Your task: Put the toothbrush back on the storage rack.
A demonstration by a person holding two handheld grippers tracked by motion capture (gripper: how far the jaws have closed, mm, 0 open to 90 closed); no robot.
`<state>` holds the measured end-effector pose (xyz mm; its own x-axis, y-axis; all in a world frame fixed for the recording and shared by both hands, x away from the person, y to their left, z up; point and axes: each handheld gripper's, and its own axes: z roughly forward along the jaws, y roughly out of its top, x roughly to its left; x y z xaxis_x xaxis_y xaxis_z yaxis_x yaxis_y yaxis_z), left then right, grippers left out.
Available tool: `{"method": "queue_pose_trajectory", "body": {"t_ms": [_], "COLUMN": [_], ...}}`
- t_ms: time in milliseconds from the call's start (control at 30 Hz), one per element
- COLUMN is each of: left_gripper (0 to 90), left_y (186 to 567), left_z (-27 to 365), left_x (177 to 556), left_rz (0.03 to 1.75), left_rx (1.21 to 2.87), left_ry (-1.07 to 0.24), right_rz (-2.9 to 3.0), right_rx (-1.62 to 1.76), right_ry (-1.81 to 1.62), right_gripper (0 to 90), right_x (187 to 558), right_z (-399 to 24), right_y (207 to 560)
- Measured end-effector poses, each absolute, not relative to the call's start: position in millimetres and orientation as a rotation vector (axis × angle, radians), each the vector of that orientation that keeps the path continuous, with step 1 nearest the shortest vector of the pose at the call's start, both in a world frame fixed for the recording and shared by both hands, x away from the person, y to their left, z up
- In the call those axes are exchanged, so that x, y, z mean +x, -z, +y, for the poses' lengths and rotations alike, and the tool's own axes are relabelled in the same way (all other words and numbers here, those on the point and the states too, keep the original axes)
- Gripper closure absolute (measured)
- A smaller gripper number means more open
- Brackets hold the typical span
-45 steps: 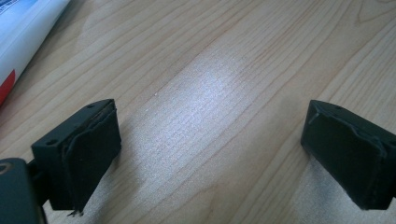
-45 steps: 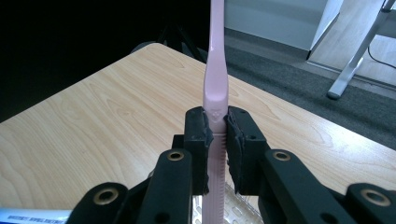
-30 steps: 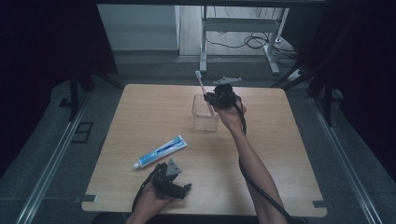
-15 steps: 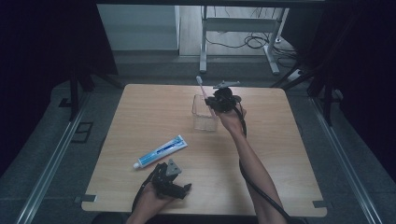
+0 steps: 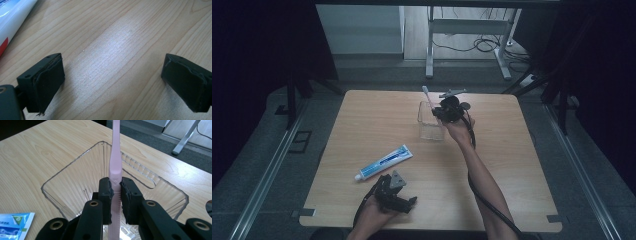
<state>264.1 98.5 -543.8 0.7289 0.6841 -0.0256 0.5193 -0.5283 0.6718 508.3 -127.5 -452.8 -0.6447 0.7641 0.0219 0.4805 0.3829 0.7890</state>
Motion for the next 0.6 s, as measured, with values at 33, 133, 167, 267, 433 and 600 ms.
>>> {"method": "queue_pose_trajectory", "body": {"t_ms": [33, 133, 167, 267, 433, 600], "left_gripper": [4.7, 4.7, 4.7, 4.7, 4.7, 4.7], "left_y": [543.8, 543.8, 543.8, 543.8, 543.8, 543.8], "left_z": [98.5, 98.5, 98.5, 98.5, 98.5, 98.5], "left_x": [264.0, 264.0, 264.0, 264.0, 264.0, 264.1], "left_rz": [0.906, 0.906, 0.906, 0.906, 0.906, 0.905], "left_rx": [2.253, 2.253, 2.253, 2.254, 2.254, 2.254], "left_ry": [-0.316, -0.316, -0.316, -0.316, -0.316, -0.316], "right_rz": [2.302, 2.306, 2.307, 2.310, 2.327, 2.359], "right_rx": [1.087, 1.088, 1.086, 1.096, 1.107, 1.129], "right_ry": [-1.136, -1.131, -1.125, -1.118, -1.104, -1.072], "right_gripper": [78.0, 78.0, 77.9, 77.9, 77.7, 77.3], "right_x": [508.5, 509.4, 509.8, 511.1, 513.3, 515.8], "right_z": [-127.3, -127.5, -127.6, -128.5, -129.3, -128.3], "right_y": [453.1, 453.3, 453.2, 452.8, 452.6, 455.0]}}
